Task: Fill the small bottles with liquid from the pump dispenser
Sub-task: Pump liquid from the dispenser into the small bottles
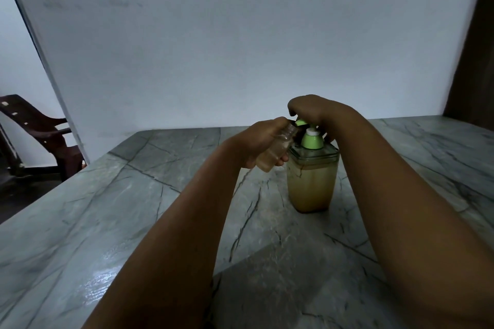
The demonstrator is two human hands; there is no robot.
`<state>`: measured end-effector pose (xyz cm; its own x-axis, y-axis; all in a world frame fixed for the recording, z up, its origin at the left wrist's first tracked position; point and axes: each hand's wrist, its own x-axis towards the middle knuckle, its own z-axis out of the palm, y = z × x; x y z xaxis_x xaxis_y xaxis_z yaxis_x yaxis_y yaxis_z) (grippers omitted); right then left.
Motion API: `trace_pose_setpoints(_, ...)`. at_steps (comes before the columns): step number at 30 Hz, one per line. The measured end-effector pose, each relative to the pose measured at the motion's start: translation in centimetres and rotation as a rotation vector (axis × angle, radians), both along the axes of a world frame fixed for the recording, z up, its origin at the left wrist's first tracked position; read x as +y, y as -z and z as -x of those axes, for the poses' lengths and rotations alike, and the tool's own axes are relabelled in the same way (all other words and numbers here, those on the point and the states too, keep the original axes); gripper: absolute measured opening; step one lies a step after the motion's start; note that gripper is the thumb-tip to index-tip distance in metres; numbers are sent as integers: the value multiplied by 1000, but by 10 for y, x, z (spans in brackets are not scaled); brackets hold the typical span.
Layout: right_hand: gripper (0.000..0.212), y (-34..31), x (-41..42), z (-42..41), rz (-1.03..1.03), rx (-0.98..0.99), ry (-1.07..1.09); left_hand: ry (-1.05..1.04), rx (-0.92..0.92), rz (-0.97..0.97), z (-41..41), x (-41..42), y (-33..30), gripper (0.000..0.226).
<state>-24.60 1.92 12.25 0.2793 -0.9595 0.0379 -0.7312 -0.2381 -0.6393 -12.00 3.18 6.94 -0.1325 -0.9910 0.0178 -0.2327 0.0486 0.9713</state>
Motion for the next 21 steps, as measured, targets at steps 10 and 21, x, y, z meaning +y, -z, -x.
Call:
trace_pose_setpoints(10,29,4,-3,-2,6,28,14,2,21,-7,0,0,0,28)
trace_pose_setpoints(21,26,-1,-3,0,-12,-90,17,7,14,-4,-1,0,0,27)
